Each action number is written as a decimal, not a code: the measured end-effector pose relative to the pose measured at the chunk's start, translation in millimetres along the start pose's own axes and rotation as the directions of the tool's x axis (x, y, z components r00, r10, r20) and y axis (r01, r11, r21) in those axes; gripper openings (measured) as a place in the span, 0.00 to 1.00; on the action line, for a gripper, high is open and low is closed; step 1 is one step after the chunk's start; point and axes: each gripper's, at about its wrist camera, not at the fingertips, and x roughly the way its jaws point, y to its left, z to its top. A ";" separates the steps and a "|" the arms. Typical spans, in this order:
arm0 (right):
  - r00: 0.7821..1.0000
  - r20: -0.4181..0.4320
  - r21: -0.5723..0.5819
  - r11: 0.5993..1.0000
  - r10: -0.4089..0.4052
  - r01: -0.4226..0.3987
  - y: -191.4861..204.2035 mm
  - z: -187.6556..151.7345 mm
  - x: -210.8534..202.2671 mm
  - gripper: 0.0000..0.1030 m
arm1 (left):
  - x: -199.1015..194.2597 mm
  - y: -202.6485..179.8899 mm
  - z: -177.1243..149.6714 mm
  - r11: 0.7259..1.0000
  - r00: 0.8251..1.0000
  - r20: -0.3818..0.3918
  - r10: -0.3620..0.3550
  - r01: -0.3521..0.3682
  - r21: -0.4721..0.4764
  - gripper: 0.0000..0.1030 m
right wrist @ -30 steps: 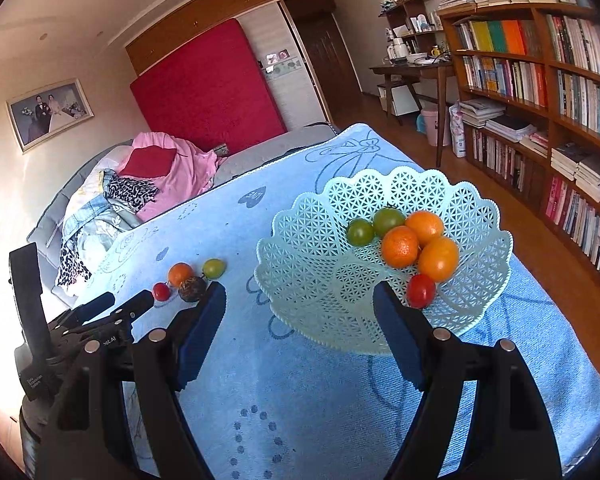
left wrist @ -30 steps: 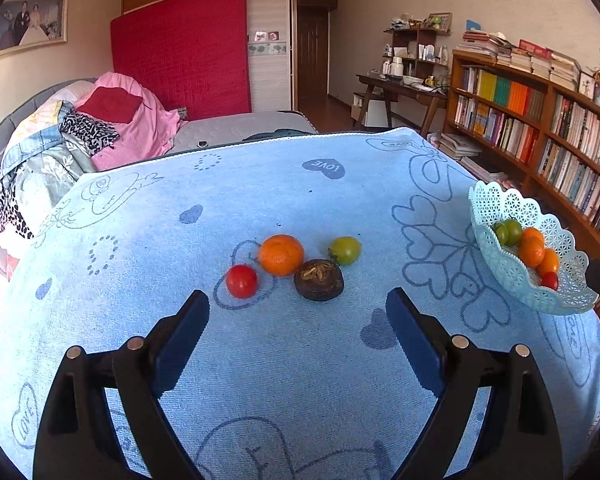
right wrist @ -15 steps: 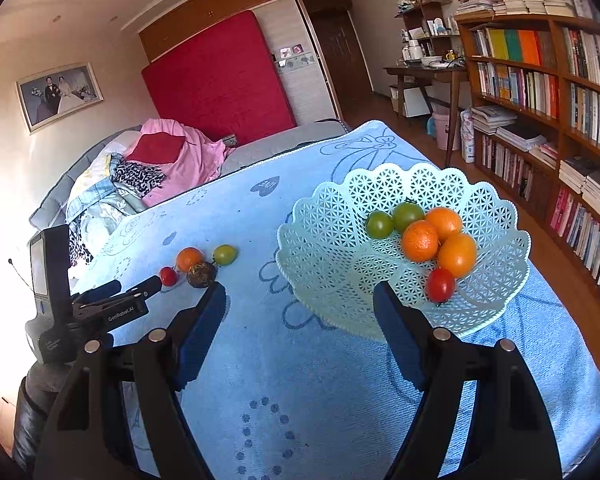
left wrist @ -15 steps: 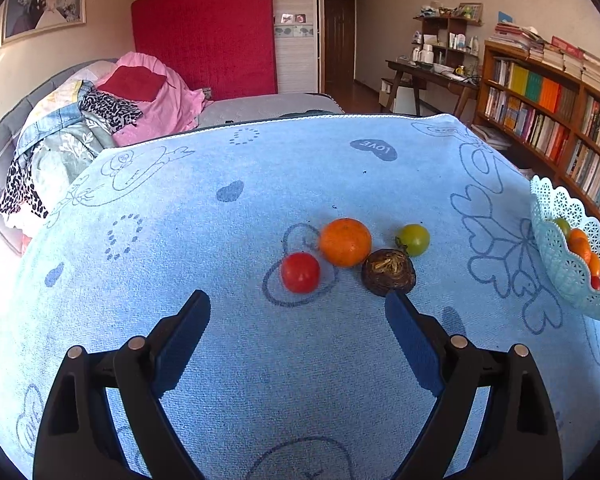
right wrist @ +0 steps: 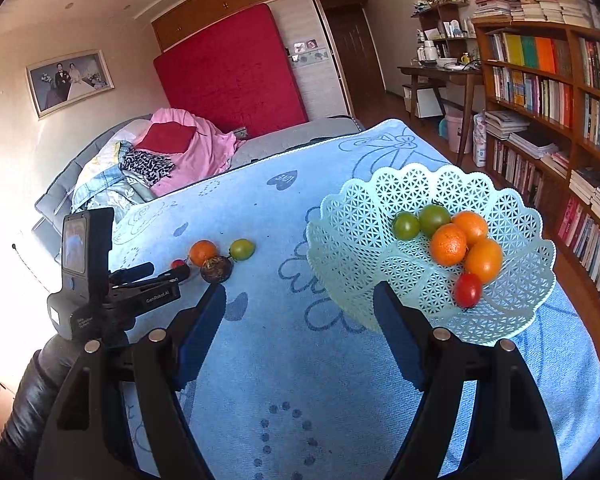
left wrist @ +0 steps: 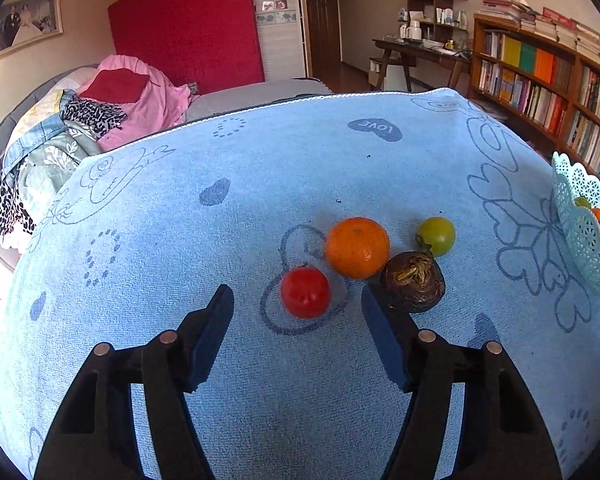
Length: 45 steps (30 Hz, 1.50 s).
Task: Organize fruits
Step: 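Grasp the red tomato with the left tool, then grasp the brown round fruit with the right tool while the left tool holds the red tomato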
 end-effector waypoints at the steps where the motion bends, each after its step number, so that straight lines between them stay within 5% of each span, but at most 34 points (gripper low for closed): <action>1: 1.000 -0.001 -0.010 1.000 0.003 -0.003 4.0 1.8 1.7 0.75 | 3.1 0.3 1.0 1.000 1.000 -0.007 -0.011 0.011 0.000 0.59; 11: 0.997 -0.066 -0.073 0.996 0.046 -0.051 41.0 10.2 39.8 0.75 | 22.5 13.8 3.4 0.992 0.993 -0.061 -0.104 0.099 -0.073 0.26; 16: 0.993 -0.105 -0.124 0.990 0.051 -0.064 61.9 12.6 62.2 0.75 | 13.6 20.9 -0.2 0.987 0.991 -0.043 -0.128 0.124 -0.101 0.26; 33: 0.960 -0.279 -0.230 0.971 0.002 -0.069 105.6 12.9 166.6 0.74 | -10.1 38.8 -7.8 0.991 1.000 0.002 0.025 -0.024 -0.135 0.26; 45: 0.949 -0.312 -0.244 0.969 -0.038 -0.041 111.2 7.7 200.7 0.44 | -14.7 52.8 -6.1 0.981 0.999 0.000 0.035 -0.034 -0.190 0.26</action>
